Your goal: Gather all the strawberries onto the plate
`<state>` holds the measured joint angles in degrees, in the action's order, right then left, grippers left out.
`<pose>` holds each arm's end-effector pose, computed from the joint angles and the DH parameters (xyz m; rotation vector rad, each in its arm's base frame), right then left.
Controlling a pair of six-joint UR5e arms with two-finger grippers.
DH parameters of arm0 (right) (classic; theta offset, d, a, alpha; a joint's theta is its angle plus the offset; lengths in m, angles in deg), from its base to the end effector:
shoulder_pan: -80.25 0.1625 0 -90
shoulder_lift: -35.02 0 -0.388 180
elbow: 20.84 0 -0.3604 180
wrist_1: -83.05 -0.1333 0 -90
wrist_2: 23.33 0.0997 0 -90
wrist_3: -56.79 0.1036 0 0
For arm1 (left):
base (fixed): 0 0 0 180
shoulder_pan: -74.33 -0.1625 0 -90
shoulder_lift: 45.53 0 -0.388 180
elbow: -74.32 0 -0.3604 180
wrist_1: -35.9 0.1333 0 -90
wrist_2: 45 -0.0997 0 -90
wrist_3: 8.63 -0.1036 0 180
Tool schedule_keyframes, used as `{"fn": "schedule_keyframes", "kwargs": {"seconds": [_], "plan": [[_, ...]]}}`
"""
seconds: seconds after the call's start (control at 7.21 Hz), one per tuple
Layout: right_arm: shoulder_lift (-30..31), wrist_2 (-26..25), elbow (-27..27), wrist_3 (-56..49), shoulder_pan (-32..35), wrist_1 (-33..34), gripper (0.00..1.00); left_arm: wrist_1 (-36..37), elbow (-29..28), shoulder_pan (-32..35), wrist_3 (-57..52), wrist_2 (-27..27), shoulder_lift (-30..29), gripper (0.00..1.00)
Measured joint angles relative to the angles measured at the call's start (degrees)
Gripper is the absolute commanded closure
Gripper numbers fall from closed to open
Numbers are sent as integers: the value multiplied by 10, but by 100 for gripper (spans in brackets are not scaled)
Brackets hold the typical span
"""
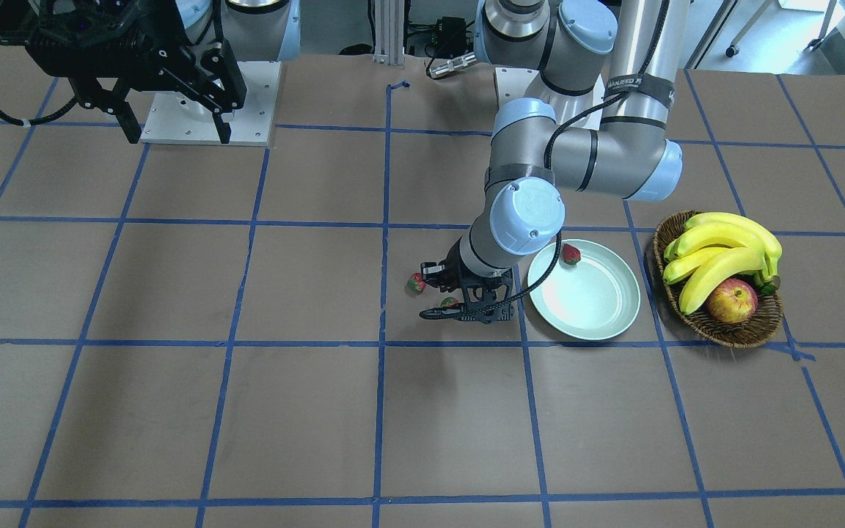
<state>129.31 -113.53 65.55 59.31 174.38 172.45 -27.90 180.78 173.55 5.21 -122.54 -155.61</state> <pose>0.1643 -0.4293 0.5089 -0.0436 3.1310 -0.1997 -0.2342 -0.4713 0.1949 0.1479 -2.9437 -0.3256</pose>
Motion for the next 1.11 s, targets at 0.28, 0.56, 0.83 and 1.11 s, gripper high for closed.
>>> {"fn": "schedule_keyframes", "kwargs": {"seconds": [0.28, 0.56, 0.83, 1.11], "plan": [[0, 2, 0, -1, 0, 0, 0, 1, -12, -1, 6, -1, -11, 2], [0, 3, 0, -2, 0, 0, 0, 14, -20, -2, 12, -3, -40, 11], [0, 4, 0, -2, 0, 0, 0, 18, -18, -2, 13, -6, -67, 33], [0, 3, 0, -2, 0, 0, 0, 7, -19, -2, 19, -5, -64, 46]]}}
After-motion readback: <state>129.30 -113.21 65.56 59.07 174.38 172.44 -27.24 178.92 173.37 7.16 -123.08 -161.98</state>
